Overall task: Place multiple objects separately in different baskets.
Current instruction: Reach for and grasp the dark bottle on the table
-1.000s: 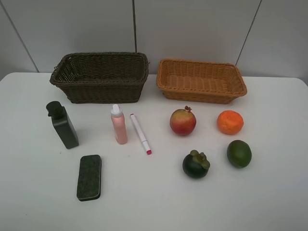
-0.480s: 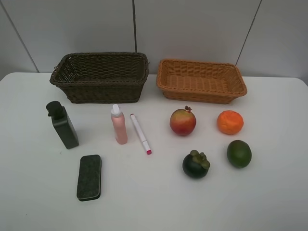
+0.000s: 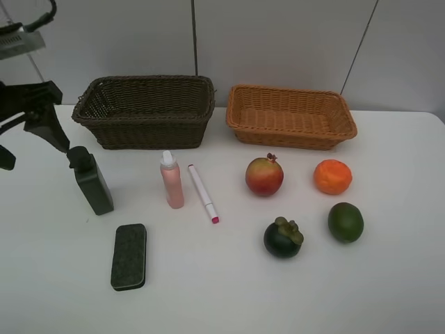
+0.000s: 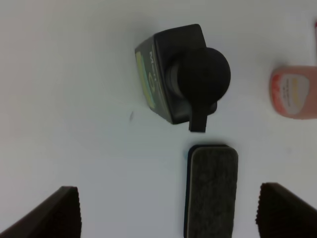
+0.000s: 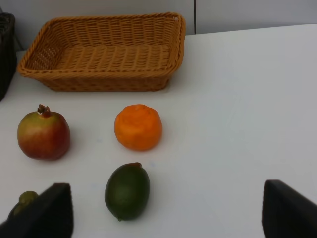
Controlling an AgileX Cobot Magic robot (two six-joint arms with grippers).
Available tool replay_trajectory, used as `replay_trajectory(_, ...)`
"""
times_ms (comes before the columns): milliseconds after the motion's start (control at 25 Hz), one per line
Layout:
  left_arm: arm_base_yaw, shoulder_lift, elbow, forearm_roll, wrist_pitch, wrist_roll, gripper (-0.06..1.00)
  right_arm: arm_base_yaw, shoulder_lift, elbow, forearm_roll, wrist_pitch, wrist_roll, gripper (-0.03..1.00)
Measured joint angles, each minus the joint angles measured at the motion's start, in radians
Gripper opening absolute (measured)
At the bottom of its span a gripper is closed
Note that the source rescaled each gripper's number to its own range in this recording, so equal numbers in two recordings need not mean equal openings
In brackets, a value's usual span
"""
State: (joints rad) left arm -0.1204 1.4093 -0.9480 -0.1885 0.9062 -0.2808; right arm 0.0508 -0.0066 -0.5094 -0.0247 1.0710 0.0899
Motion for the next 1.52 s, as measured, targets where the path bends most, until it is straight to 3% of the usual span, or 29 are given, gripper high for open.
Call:
replay_trajectory(240,-0.069,0.209,-0.110,-0.020,-0.033,-0.026,0.86,0.000,0.000,0.000,0.000,0.000,0.000,0.60)
replay_trajectory(800,-0.070,0.294,-0.140,0.035,-0.055,-0.084,0.86,0.000,0.000,0.000,0.000,0.000,0.000,0.60)
replay_trajectory(1080,-0.070,0.415,-0.143,0.049,-0.167,-0.086,0.86,0.000,0.000,0.000,0.000,0.000,0.000,0.60)
replay_trajectory(1320,-0.070,0.474,-0.148,0.053,-0.197,-0.087,0.85,0.000,0.000,0.000,0.000,0.000,0.000,0.60)
replay_trajectory(1440,-0.070,0.478,-0.153,0.053,-0.195,-0.087,0.75,0.000,0.000,0.000,0.000,0.000,0.000,0.60)
replay_trajectory(1520,-0.070,0.478,-0.155,0.047,-0.186,-0.090,0.55,0.000,0.000,0.000,0.000,0.000,0.000,0.60)
